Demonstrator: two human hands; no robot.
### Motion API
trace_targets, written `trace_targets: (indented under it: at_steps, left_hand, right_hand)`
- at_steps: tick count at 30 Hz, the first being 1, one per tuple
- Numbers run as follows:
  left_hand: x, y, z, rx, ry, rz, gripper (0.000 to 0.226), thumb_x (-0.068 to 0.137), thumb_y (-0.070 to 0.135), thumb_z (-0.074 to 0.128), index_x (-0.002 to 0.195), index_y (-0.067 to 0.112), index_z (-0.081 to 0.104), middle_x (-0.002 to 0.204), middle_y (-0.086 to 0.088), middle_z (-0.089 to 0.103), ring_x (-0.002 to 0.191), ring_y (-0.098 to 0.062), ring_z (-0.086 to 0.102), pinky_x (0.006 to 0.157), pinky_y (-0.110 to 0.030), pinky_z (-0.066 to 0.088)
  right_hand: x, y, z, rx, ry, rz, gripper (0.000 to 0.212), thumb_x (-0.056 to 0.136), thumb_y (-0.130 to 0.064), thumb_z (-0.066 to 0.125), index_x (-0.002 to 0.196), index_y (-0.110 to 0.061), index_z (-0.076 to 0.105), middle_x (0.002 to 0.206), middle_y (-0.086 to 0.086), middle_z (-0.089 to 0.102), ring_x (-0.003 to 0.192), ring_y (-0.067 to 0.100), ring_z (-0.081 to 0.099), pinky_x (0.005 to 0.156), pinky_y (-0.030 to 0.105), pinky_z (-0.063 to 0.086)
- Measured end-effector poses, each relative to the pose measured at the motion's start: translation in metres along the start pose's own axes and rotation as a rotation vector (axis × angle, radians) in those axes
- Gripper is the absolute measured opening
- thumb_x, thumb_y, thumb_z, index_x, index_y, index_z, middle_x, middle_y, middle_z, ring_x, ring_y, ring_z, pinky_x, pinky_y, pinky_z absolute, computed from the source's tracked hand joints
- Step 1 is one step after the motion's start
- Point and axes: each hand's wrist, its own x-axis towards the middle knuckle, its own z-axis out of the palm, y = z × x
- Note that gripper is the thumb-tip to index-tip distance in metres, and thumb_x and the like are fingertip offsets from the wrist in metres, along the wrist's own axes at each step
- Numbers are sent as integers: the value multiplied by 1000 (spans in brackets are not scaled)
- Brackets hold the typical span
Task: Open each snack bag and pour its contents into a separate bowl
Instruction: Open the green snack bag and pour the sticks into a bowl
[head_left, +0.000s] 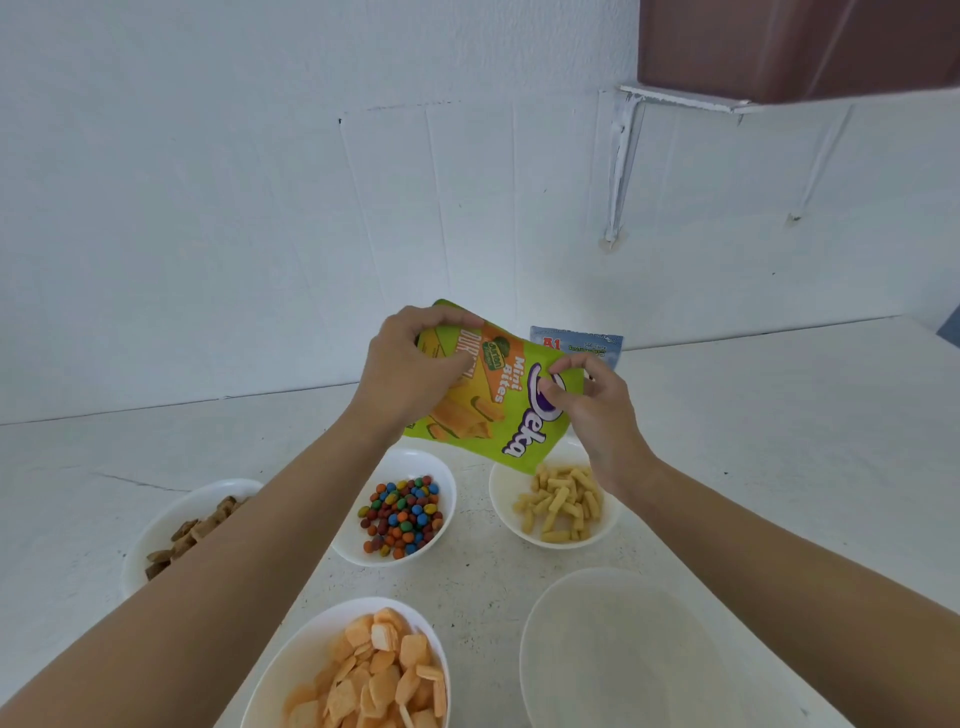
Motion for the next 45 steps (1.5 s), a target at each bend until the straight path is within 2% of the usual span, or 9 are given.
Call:
trace_targets:
  at_steps: [5,9,16,20,22,29,34,37,45]
  left_hand:
    - [-4,-14,9,131,-224,-25,60,66,8,75,111,48,68,118,2,67,102,-21,69,80,-47,62]
    - [-2,-11,9,259,-337,94,70,75,-1,78,130,39,60,126,5,57,115,-17,58,93,-43,57]
    - [12,27,-4,267,-137,319,52,74,7,82,117,32,67,120,10,65,103,-10,64,84,-23,56]
    - [15,36,-4,231,-68,339,36,74,21,88,105,30,73,108,15,67,97,-4,63,78,-13,49]
    - [12,30,1,278,-111,337,39,77,22,86,111,30,71,112,15,66,97,-3,61,79,-10,48]
    - [4,-4,19,362,-336,330,55,85,4,75,135,23,60,128,9,58,118,-14,57,98,-30,51]
    - [7,6,22,392,-325,377,50,88,-2,69,127,29,66,114,20,62,97,1,57,75,-2,43]
    - [8,17,22,403,-355,478,48,86,-6,66,123,26,68,116,16,68,93,-4,62,75,-10,48]
    - [9,23,30,400,-320,619,26,94,6,64,110,23,74,101,8,76,83,-23,68,73,-37,54]
  right_hand:
    - [1,24,-9,-169,7,176,17,87,-17,71,81,-28,61,125,2,63,115,24,61,87,39,52]
    - [-1,23,-11,-164,18,241,14,94,-15,63,88,-24,54,123,2,63,102,19,63,66,27,43]
    - [-1,3,-3,-1,65,66,16,96,-17,63,88,-22,50,115,6,68,97,19,70,66,24,53]
    - [-2,7,-2,12,80,68,18,95,-23,64,84,-26,50,119,10,67,106,25,66,86,38,52]
    - [-4,13,-5,24,108,118,20,96,-22,61,84,-22,46,113,6,69,97,20,65,76,32,49]
    - [-3,36,-20,-73,6,439,24,88,-40,68,95,-23,54,121,1,66,112,24,59,96,48,46]
    - [0,19,-19,-115,89,207,50,71,-27,85,105,-33,49,128,2,48,109,15,56,88,36,44]
    - [-2,5,-18,-107,-56,26,67,64,-22,93,117,-32,53,118,0,65,109,16,64,88,36,54]
    - [-2,11,-22,-178,-99,-139,22,70,-14,87,82,-29,77,86,-4,78,85,17,74,83,41,59]
